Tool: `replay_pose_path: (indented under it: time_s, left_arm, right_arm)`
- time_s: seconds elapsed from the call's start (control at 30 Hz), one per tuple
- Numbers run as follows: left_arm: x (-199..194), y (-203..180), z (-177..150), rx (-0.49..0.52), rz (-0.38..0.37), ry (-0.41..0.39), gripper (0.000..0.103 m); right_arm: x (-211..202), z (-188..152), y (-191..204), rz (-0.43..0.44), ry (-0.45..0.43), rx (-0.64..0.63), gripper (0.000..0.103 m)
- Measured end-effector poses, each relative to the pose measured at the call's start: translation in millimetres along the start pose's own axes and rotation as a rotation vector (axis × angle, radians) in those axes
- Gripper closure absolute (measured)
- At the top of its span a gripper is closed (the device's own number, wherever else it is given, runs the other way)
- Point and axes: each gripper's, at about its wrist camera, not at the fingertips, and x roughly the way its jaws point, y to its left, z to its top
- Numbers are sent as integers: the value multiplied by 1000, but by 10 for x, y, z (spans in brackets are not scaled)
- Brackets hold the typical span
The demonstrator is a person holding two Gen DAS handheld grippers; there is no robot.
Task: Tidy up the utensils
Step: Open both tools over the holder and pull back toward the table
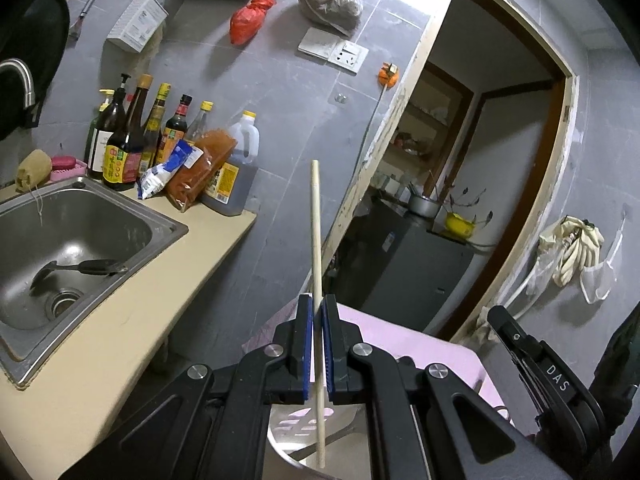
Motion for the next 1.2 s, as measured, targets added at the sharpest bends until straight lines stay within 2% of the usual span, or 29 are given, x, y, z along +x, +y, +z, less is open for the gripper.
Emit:
replay_pose_path:
  time_s: [0.07,0.13,0.17,0.2,0.33,0.5,0.57,0.63,0.7,0.73,0.87,1.07,1.2]
  left_arm:
    - [-9,-6,-5,7,-7,15,91]
    - [-15,-12,-6,12,-17,35,73]
    - [-31,-9,-7,6,-19,42,59]
    - [-54,-1,-5,-3,-20,39,54]
    - [-114,-38,30,-1,-8,54,50]
    - [-233,-226,113,44,3,63,34]
    - [-290,-335,147,66,7,67,26]
    - [-348,-452,170,90,6,68,19]
    - [-401,-576,178,121,4,72,11]
    - [-430,-655,174,142,-1,74,10]
    - [-518,-898,132,191,-8,74,3]
    - [-599,-1266,22,218,-43,59,2]
    - [-617,-1514,-124,241,-59,47,2]
  right_arm:
    - [-23,2,-2,4,22,-9,101]
    - [-64,24,-10,5,34,-13,100]
    - [-90,40,-12,5,36,-15,98]
    - [-117,58,-15,3,39,-21,97]
    - [-279,163,-66,-8,45,-33,73]
    - [-528,345,-184,-48,53,-52,68]
    - [-627,411,-228,-66,52,-61,53]
    - [-752,490,-292,-89,50,-72,47]
    - [-853,567,-360,-120,60,-88,35]
    - [-903,607,-401,-138,66,-96,27]
    - [-1120,728,-562,-190,66,-120,13]
    - [-1468,866,-809,-256,38,-170,6]
    - [-1635,910,-1025,-293,39,-175,5]
